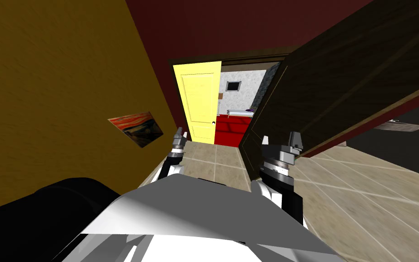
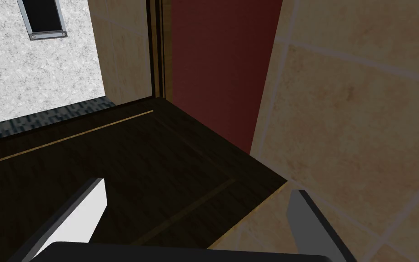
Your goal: Pull the door open
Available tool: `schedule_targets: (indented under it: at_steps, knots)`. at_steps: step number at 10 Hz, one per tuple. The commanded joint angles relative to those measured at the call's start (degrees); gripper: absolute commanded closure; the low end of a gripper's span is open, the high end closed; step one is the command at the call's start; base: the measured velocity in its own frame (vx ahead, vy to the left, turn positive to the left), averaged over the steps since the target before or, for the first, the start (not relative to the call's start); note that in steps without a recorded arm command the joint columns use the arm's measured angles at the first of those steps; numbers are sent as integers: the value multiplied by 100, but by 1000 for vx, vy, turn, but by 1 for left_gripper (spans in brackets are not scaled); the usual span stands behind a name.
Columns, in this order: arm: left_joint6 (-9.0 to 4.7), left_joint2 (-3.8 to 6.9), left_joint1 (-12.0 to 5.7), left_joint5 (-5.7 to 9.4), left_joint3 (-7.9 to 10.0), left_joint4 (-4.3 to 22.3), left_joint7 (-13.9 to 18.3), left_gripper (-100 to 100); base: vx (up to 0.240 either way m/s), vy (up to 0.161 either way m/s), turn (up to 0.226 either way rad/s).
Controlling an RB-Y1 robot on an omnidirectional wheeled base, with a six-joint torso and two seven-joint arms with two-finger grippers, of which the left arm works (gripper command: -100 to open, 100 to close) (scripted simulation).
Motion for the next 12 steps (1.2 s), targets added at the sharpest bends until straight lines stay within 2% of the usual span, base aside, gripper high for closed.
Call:
schedule_targets:
  at_steps: [1,3,12]
  knots:
    - [-63,55,-55,-56,71,197,-192,-100,16,20,-55]
    - [-95,79,-82,-84,106,295,-287,-100,152,-11,-13]
    - [-412,253,-356,-364,460,1281,-1248,-100,135,-25,-33]
